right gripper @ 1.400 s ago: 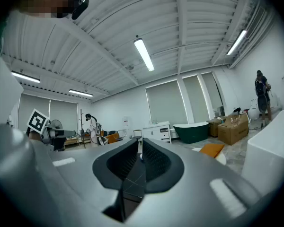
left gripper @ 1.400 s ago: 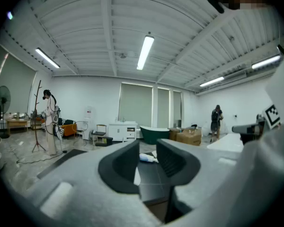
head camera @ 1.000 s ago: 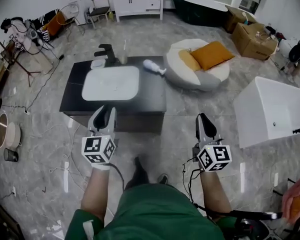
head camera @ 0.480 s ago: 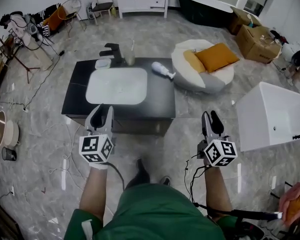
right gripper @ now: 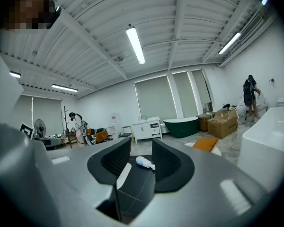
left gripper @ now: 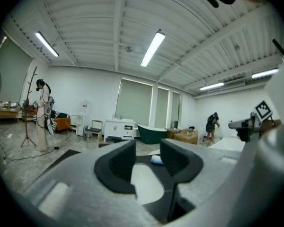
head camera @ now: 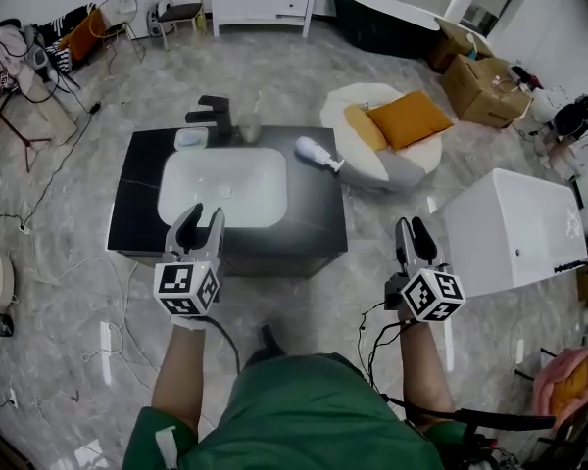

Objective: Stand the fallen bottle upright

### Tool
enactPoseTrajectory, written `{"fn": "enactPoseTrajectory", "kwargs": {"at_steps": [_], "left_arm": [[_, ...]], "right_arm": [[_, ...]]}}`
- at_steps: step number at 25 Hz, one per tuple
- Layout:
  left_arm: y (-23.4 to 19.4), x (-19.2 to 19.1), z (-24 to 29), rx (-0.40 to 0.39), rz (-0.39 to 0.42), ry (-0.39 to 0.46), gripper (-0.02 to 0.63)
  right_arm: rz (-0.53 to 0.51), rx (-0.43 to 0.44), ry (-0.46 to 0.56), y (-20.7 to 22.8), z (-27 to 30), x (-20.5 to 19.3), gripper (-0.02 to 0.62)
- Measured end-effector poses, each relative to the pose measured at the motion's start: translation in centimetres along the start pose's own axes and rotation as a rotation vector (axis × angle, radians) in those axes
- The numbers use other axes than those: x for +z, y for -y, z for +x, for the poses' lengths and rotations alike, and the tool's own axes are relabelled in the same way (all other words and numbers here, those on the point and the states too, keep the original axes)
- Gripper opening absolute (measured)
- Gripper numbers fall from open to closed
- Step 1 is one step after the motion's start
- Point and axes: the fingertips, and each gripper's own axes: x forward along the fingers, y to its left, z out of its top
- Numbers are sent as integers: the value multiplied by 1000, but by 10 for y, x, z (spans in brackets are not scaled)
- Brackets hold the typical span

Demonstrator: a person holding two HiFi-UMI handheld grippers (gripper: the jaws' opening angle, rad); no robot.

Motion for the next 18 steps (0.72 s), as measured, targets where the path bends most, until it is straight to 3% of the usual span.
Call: {"fn": "enactPoseTrajectory", "kwargs": {"at_steps": [8,18], "left_arm": [[-33,-16,32,-40,-59,-36,160],[-55,-38,71,-1,-55,-102,160]], "right_arm": [[180,0,-33,-17,38,-15,126],[223,24,-92,0,109,-50,126]]}}
